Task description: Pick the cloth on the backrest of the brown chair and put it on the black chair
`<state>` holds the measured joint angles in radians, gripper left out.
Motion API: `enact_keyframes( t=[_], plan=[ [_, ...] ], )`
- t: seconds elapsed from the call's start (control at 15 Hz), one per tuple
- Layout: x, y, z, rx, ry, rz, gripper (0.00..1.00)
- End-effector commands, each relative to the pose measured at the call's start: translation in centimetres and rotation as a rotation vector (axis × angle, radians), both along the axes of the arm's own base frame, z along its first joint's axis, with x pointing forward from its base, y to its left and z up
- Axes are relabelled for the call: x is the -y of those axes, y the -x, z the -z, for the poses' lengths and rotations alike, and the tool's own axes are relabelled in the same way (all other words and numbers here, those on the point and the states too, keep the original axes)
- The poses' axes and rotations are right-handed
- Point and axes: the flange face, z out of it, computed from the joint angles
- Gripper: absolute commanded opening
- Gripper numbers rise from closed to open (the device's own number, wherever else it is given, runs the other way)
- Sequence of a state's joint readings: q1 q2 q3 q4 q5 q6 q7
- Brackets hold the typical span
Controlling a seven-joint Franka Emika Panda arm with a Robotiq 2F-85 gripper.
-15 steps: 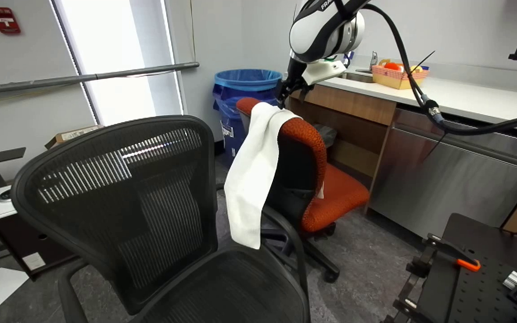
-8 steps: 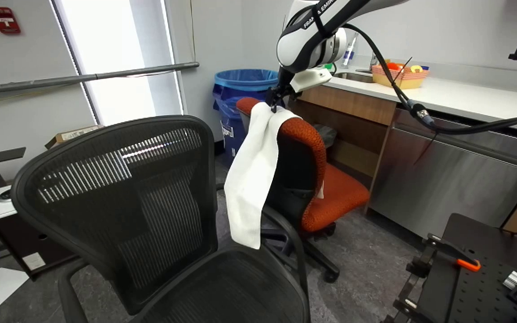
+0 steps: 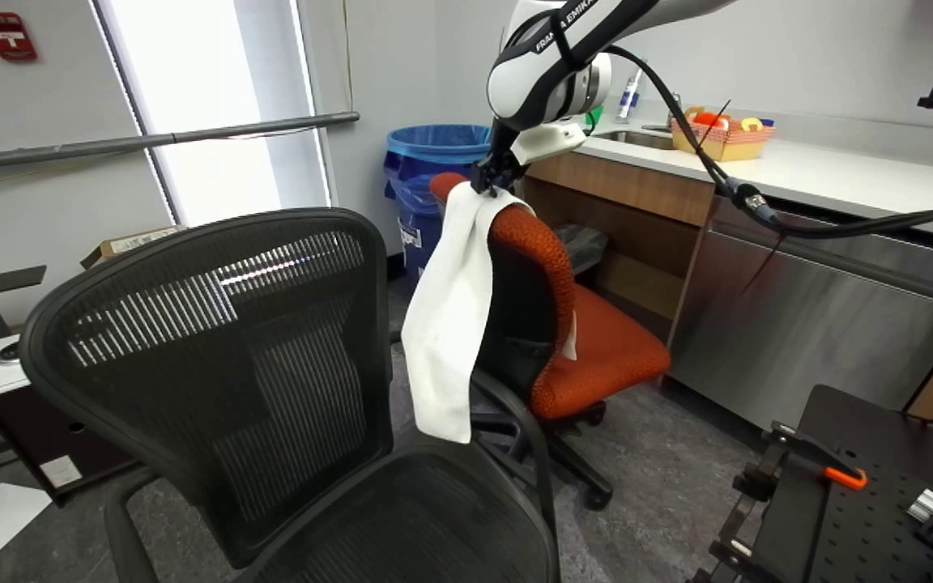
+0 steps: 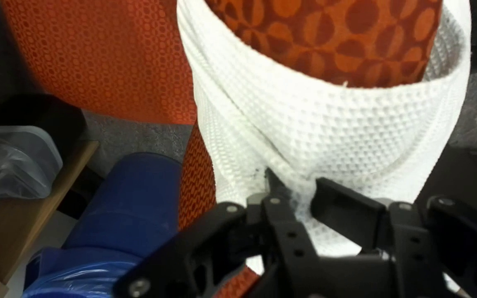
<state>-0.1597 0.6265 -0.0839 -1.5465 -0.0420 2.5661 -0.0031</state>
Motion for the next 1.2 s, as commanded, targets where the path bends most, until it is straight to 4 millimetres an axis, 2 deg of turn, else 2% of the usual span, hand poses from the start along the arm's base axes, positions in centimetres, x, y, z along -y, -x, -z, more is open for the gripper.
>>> enact_keyframes(
  t=[0.0, 0.2, 0.33, 0.6, 0.8, 0.93, 1.13],
  plan=[
    [0.2, -0.9, -0.4, -0.004, -0.041, 0.006, 0.00],
    [-0.5, -0.9, -1.7, 0.020, -0.049, -0.020, 0.00],
    [-1.6, -0.9, -3.5, 0.055, -0.060, -0.053, 0.00],
    [-4.7, -0.9, -8.4, 0.121, -0.096, -0.133, 0.00],
    [-7.8, -0.5, -12.4, 0.167, -0.127, -0.209, 0.00],
    [-10.5, -0.2, -14.7, 0.191, -0.149, -0.281, 0.00],
    [-15.0, 0.6, -17.1, 0.199, -0.174, -0.399, 0.00]
  ],
)
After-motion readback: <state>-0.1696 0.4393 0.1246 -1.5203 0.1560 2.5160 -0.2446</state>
